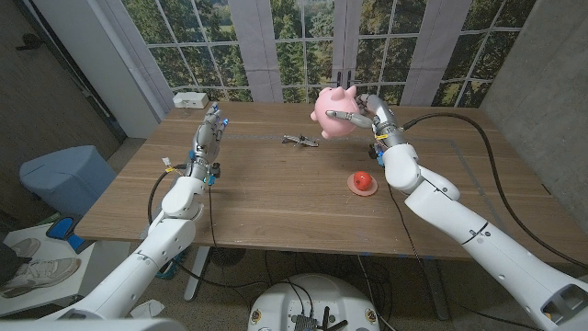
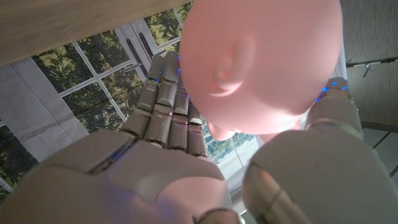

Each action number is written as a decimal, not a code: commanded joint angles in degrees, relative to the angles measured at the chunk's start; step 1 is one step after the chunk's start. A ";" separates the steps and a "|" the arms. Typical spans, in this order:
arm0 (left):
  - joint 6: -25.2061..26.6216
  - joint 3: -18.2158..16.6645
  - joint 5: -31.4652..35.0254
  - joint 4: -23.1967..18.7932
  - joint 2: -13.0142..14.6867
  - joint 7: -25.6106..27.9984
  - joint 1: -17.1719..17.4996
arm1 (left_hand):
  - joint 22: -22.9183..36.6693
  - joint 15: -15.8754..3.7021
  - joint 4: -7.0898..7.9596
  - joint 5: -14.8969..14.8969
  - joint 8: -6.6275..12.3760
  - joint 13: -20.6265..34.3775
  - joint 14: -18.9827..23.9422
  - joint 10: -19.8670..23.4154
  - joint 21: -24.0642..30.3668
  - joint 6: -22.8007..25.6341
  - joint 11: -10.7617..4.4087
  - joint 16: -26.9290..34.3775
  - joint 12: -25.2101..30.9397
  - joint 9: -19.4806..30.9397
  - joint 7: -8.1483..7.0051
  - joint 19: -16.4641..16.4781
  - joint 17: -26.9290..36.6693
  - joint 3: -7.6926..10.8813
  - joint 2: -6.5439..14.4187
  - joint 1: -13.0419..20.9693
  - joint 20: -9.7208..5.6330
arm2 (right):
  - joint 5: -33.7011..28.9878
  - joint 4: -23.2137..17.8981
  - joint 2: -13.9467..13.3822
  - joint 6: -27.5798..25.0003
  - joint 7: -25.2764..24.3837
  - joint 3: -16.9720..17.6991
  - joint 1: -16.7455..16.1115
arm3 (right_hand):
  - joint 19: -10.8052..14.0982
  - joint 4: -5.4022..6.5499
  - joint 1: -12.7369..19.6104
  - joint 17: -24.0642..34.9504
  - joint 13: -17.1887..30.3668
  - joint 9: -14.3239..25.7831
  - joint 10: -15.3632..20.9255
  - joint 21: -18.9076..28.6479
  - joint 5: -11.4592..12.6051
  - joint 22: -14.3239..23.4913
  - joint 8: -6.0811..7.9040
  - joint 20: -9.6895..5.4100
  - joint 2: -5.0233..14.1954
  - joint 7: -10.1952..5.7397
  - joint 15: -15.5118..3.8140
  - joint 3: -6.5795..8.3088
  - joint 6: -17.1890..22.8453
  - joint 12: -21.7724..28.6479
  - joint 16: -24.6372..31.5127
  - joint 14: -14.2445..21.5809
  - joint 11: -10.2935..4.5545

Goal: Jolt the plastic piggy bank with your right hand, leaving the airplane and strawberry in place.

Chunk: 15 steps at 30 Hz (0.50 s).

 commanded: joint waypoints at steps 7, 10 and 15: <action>0.79 0.21 0.48 -0.46 0.14 0.40 -0.23 | 0.26 -4.62 -0.16 0.05 0.07 0.12 -0.32 -0.09 -0.20 -0.01 -0.04 0.00 -0.11 0.31 -0.30 0.28 0.09 0.07 2.34 0.64 -5.05 | 0.75 -0.48 -1.72 -1.17 -0.61 -1.06 0.30 | -0.57 1.03 24.03 0.20 8.00 4.26 18.31 0.87 0.25 0.10 0.08 -4.85 23.90 -16.93 -15.91 3.20 19.45 -0.30 -0.34 8.06 -17.57; 0.83 0.15 0.61 -0.64 0.16 0.67 -0.13 | 0.26 -4.61 -0.17 0.05 0.07 0.12 -0.32 -0.03 -0.19 0.00 -0.02 0.01 -0.09 0.31 -0.31 0.28 0.09 0.06 2.34 0.65 -5.04 | 0.30 0.49 -1.20 0.47 -2.36 -0.96 0.07 | -0.75 1.08 23.97 0.19 8.06 4.34 18.27 1.03 0.24 0.07 0.07 -4.90 23.87 -16.93 -15.89 3.13 19.39 -0.40 -0.47 8.02 -17.68; 0.98 0.08 0.70 -0.93 0.24 0.98 0.08 | 0.26 -4.62 -0.17 0.05 0.08 0.12 -0.29 0.01 -0.19 0.01 0.06 0.02 -0.07 0.32 -0.29 0.28 0.09 0.05 2.34 0.66 -5.02 | -1.19 2.94 0.68 4.34 -7.38 -0.73 -0.63 | -0.81 1.11 23.97 0.19 8.27 4.40 18.11 1.28 0.25 0.04 0.03 -4.94 23.88 -16.93 -15.92 3.07 19.33 -0.50 -0.58 8.05 -17.75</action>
